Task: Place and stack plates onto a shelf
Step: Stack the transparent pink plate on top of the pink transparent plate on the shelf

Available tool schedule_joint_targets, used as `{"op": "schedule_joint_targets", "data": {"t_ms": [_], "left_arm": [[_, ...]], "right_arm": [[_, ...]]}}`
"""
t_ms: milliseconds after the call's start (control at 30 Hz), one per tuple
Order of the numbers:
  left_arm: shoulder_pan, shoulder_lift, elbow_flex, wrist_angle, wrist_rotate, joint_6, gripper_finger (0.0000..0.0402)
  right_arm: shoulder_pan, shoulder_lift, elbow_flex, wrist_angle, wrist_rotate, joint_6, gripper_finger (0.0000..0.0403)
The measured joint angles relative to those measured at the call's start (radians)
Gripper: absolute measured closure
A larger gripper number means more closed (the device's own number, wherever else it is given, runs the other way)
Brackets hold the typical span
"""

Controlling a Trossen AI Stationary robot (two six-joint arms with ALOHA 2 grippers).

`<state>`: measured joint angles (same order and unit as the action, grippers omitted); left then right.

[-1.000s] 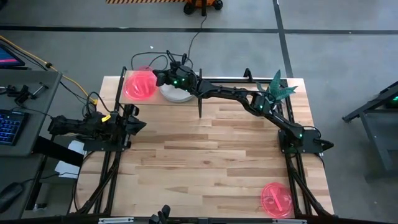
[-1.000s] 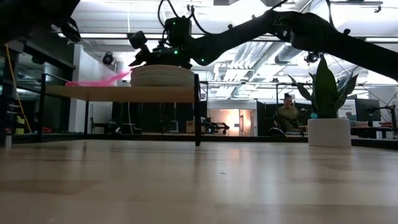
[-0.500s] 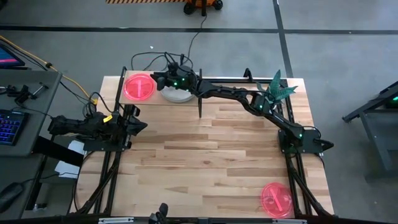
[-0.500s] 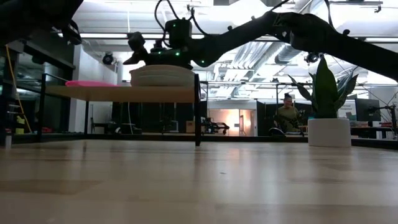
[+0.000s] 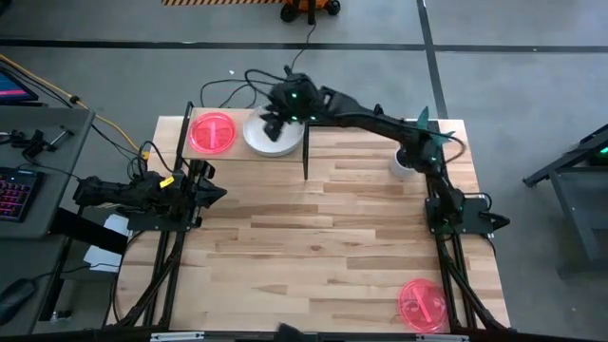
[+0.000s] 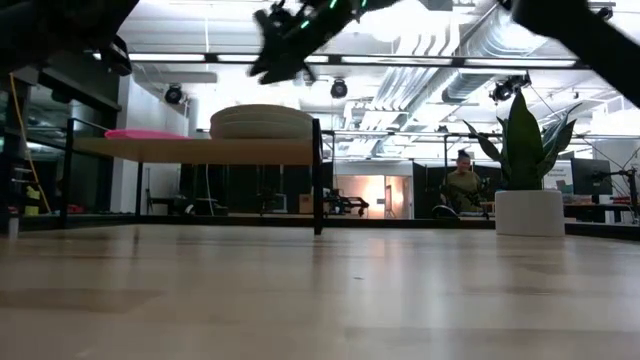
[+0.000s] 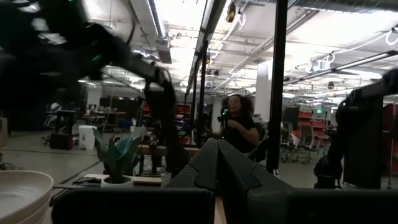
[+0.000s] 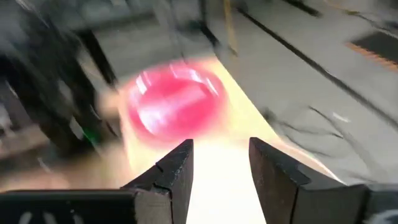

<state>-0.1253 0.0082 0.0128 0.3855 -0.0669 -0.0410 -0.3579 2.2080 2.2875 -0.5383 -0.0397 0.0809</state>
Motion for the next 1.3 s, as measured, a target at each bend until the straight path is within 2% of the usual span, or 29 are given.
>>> {"op": "schedule_joint_targets", "data": {"t_ms": [133, 267, 333, 400, 500, 633, 700, 800, 967, 1133, 1300], "left_arm": [[0.0, 0.0, 0.0, 0.0, -0.001, 0.0, 0.0401], [0.0, 0.0, 0.0, 0.003, -0.001, 0.0, 0.0401], [0.0, 0.0, 0.0, 0.003, -0.001, -0.011, 0.0401], [0.001, 0.0, 0.0, 0.001, 0.003, -0.027, 0.0401], [0.0, 0.0, 0.0, 0.001, 0.003, -0.035, 0.0401], [0.001, 0.0, 0.0, 0.004, 0.002, -0.031, 0.0401], [0.001, 0.0, 0.0, 0.009, 0.0, -0.017, 0.0401], [0.001, 0.0, 0.0, 0.011, -0.01, -0.009, 0.0401], [0.001, 0.0, 0.0, 0.004, -0.029, -0.008, 0.0401], [0.001, 0.0, 0.0, 0.002, -0.028, -0.018, 0.0401], [0.001, 0.0, 0.0, 0.002, -0.028, -0.033, 0.0401]], "right_arm": [[0.055, -0.093, 0.0, -0.35, 0.191, -0.08, 0.0265], [0.129, -0.154, -0.001, -0.6, 0.34, -0.046, 0.0265], [0.174, -0.186, -0.038, -0.67, 0.427, -0.004, 0.0265], [0.219, -0.239, -0.135, -0.7, 0.504, 0.032, 0.0265], [0.283, -0.369, -0.374, -0.669, 0.592, 0.117, 0.0265], [0.361, -0.591, -0.747, -0.577, 0.618, 0.295, 0.0265], [0.405, -0.698, -0.909, -0.557, 0.555, 0.431, 0.0265], [0.494, -0.839, -1.108, -0.536, 0.379, 0.667, 0.0265], [0.725, -0.98, -1.356, -0.391, 0.105, 1.039, 0.0265], [0.963, -0.958, -1.494, -0.077, -0.122, 1.357, 0.0299], [1.112, -0.871, -1.531, 0.081, -0.308, 1.636, 0.0384]]}}
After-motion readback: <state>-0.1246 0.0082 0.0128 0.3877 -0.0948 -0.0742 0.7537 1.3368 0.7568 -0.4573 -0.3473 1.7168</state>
